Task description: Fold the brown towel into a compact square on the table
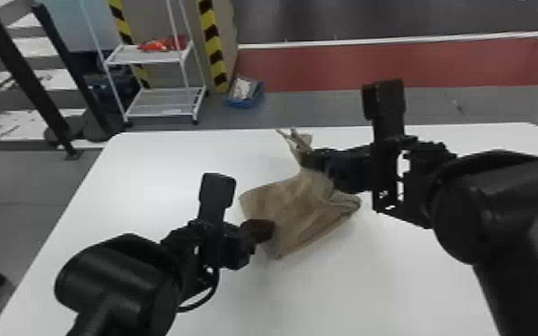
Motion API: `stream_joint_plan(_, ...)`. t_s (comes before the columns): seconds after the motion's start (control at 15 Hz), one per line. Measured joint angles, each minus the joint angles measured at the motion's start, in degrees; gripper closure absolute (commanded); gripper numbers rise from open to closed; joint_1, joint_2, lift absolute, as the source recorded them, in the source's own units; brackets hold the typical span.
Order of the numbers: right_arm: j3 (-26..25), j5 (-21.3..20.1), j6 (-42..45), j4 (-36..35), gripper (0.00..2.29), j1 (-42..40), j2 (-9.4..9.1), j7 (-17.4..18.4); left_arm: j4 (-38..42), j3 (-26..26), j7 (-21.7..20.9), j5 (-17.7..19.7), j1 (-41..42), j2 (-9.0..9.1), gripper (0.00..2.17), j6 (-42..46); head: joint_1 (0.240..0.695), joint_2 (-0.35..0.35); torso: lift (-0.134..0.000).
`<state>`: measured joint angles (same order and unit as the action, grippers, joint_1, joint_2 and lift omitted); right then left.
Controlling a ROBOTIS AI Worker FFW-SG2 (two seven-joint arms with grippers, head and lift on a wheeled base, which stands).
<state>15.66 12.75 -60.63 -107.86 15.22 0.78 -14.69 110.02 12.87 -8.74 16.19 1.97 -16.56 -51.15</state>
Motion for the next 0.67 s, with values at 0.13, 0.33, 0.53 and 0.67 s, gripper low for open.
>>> stream_joint_plan(0.13,1.7,-0.4,0.6,0.7,1.39,0.1,-0.61,0.5,-0.4,0.6,0.1,-0.3,0.0,0.19,1.91,0.0,0.695,0.154,-0.128)
stream_joint_plan(0.33,4.2,-1.3,2.8,3.4,1.39,0.1,-0.77,0.7,-0.5,0.9,0.2,-0.4,0.1,0.59,1.91,0.0,0.695,0.17,-0.128)
stream_joint_plan(0.53,6.2,-1.4,6.4,6.6,1.39,-0.4,-0.78,1.1,-0.2,1.0,0.4,-0.4,0.5,0.66,1.91,0.0,0.695,0.185,-0.128)
stream_joint_plan(0.67,7.3,-1.6,8.8,8.5,1.39,-0.8,-0.78,1.4,0.0,1.0,0.5,-0.4,0.8,0.66,1.91,0.0,0.695,0.191,-0.128)
